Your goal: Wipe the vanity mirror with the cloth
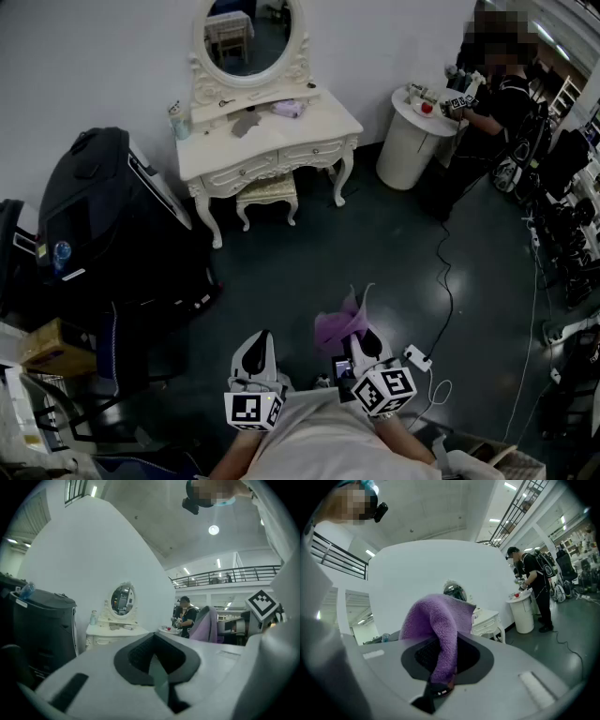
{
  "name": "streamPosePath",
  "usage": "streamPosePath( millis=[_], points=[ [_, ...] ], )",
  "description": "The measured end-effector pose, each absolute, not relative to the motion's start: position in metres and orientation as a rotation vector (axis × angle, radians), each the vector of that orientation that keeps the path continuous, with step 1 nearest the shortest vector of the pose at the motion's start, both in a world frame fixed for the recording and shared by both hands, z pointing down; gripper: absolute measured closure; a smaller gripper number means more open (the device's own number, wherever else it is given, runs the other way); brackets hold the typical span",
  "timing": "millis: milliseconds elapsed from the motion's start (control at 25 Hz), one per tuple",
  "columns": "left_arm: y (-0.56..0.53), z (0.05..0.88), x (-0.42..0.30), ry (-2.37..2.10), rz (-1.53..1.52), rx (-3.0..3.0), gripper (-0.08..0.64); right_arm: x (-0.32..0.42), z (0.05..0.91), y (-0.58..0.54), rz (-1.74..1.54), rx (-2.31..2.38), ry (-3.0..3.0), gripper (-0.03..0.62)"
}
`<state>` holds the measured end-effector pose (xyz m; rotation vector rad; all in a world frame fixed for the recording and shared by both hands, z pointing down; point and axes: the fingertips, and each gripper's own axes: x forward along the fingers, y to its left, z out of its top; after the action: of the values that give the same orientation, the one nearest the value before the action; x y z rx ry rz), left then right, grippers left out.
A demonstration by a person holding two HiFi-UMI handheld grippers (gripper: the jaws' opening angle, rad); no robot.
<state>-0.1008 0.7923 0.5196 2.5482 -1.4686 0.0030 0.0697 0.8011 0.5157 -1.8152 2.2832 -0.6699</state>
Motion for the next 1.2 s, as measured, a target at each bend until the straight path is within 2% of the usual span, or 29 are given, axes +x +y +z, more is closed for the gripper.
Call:
streamPosePath(
  millis=[200, 1200],
  points=[
    [0.834, 0.528, -0.043, -1.418, 0.013, 2.577, 0.558, 0.122, 0.517, 0.833, -0.615, -1.85, 2.29, 0.534],
    [0.845, 0.521, -0.053, -1.683, -0.018, 2.434, 0.558, 0.134, 0.519, 0.83, -0.553, -1.738, 2.451, 0.534]
  ],
)
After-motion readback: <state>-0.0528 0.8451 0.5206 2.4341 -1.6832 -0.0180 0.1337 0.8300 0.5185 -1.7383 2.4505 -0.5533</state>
